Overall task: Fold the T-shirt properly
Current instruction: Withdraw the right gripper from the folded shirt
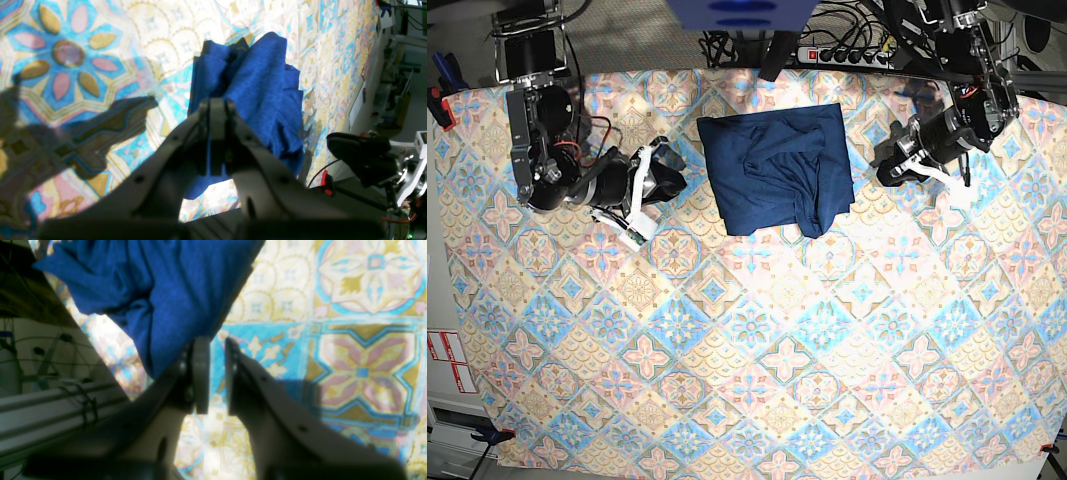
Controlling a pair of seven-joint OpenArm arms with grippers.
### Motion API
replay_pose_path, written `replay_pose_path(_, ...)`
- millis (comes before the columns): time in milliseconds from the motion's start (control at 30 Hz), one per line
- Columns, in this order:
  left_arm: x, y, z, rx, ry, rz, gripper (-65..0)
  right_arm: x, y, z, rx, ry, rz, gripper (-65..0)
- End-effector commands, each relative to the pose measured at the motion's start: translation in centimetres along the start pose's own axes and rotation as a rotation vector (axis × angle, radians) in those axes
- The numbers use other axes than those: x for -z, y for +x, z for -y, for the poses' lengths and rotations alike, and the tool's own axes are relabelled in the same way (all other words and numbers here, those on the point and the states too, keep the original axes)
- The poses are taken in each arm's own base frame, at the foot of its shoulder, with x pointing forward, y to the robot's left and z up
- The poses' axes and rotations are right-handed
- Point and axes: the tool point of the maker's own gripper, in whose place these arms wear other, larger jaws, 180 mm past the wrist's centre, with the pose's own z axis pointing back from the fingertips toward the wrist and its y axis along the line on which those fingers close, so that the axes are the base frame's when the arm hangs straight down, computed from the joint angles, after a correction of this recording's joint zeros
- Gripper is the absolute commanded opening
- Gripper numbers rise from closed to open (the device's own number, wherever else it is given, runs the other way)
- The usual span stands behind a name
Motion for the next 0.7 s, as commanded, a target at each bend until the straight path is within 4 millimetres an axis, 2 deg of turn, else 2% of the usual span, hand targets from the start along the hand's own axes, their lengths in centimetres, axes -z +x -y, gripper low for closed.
replay_pose_path(0,-0.3,0.9,0.7,0.015,-0.024,0.027,-65.0,-0.6,1.5,0.2,-0.020,-0.002,0.048,-57.3)
replay_pose_path(333,-0.3,1.0,0.8,0.019,-0.028,0.032,-65.0,-0.4,1.1,0.1,-0.013,0.003,0.040,-57.3)
replay_pose_path(500,-0.4,1.0,0.8,0.018,-0.026,0.032,-65.0,-0.3,0.5,-0.1,-0.004,0.007,0.030,-60.9)
replay_pose_path(667,-0.4,1.0,0.7,0.016,-0.026,0.031,-65.0,-0.5,-1.2,1.7,-0.060,-0.098,-0.069,-61.1)
